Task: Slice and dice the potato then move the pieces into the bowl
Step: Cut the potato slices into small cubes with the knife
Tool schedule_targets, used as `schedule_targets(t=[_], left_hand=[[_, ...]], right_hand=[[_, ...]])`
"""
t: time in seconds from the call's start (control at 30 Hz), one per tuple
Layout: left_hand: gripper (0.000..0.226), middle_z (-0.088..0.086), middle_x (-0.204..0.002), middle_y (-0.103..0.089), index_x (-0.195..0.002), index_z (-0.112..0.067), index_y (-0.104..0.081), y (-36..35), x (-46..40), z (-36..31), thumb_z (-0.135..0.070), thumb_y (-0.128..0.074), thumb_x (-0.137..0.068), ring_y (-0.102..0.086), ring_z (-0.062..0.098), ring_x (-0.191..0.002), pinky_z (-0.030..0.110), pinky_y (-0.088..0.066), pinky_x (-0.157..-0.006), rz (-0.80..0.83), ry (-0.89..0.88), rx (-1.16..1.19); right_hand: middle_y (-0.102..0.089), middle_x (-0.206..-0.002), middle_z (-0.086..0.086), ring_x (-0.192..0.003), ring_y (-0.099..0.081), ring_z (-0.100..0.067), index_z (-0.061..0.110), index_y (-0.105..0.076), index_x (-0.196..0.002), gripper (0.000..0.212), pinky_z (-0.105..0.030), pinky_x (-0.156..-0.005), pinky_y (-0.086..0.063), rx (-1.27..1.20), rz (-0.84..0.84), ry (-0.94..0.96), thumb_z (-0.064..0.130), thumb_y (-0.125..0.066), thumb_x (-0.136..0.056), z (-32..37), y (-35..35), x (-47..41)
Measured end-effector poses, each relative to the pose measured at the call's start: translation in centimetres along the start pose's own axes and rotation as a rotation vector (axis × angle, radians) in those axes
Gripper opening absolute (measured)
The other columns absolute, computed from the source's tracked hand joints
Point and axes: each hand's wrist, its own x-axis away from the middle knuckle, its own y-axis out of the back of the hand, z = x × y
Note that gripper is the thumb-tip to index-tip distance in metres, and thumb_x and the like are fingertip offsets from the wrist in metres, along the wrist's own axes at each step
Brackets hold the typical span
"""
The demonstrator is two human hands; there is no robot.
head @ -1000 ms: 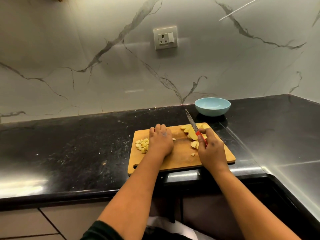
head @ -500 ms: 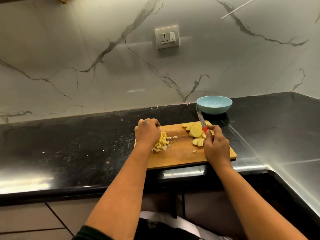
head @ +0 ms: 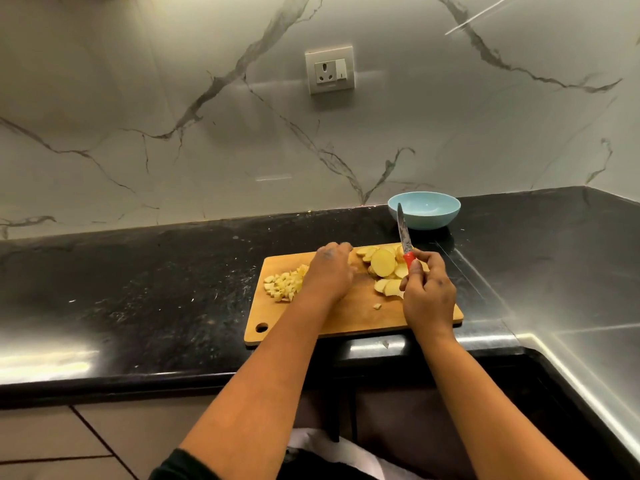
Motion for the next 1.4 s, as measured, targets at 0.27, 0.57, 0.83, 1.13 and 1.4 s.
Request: schedule_targets(t=[0.27, 0.57, 0.83, 1.13, 1.4], left_hand=[[0.062, 0.004, -0.140, -0.047, -0.140, -0.021, -0.045, -2.6, -2.2, -3.8, -0.036, -0.072, -0.087, -0.049, 0.022, -0.126, 0.035, -0.047, -0.102, 0.082, 0.093, 0.184], [0.022, 0.000, -0.114, -0.060, -0.109, -0.022, -0.059, -0.7, -2.1, -3.1, -0.018, -0.070, -0.090, -0.057, 0.015, -0.102, 0.021, -0.052, -0.073, 0.034, 0.169, 0.559], [0.020, -0.001, -0.104, -0.065, -0.102, -0.021, -0.065, 2.7, 0.4, 1.1, -0.025, -0.076, -0.085, -0.063, 0.017, -0.097, 0.034, -0.058, -0.083, 0.195, 0.243, 0.422], [0.045, 0.000, -0.129, -0.061, -0.128, -0.025, -0.061, 2.3, 3.4, 2.8, -0.046, -0.067, -0.088, -0.050, 0.017, -0.123, 0.032, -0.040, -0.099, 0.048, -0.029, 0.055], [0.039, 0.000, -0.130, -0.058, -0.130, -0.031, -0.062, 2.3, 4.7, 3.0, -0.048, -0.056, -0.095, -0.039, 0.020, -0.128, 0.042, -0.020, -0.114, 0.122, -0.110, -0.198]], right_hand=[[-0.064, -0.077, -0.003, -0.065, -0.060, -0.017, 0.028, -0.052, -0.106, 0.015, -0.020, -0.051, -0.043, -0.060, 0.002, -0.015, 0.017, -0.044, -0.102, -0.5, 0.0, -0.2], [-0.063, -0.073, -0.005, -0.065, -0.059, -0.023, 0.030, -0.051, -0.104, 0.015, -0.031, -0.054, -0.046, -0.052, 0.014, 0.012, 0.016, -0.044, -0.102, -0.3, 0.0, -0.1], [-0.062, -0.076, -0.001, -0.065, -0.059, -0.019, 0.028, -0.051, -0.104, 0.013, -0.032, -0.054, -0.047, 0.052, 0.041, 0.036, 0.016, -0.046, -0.101, 0.0, -0.2, 0.1], [-0.054, -0.066, 0.005, -0.052, -0.046, -0.008, 0.016, -0.058, -0.111, 0.014, -0.016, -0.043, -0.035, 0.207, 0.094, 0.060, 0.021, -0.051, -0.099, 1.2, 0.1, 0.8], [-0.064, -0.077, -0.005, -0.067, -0.059, -0.017, 0.015, -0.053, -0.121, 0.022, -0.031, -0.058, -0.046, 0.320, 0.197, -0.024, 0.021, -0.049, -0.100, 2.9, 0.9, 2.1]])
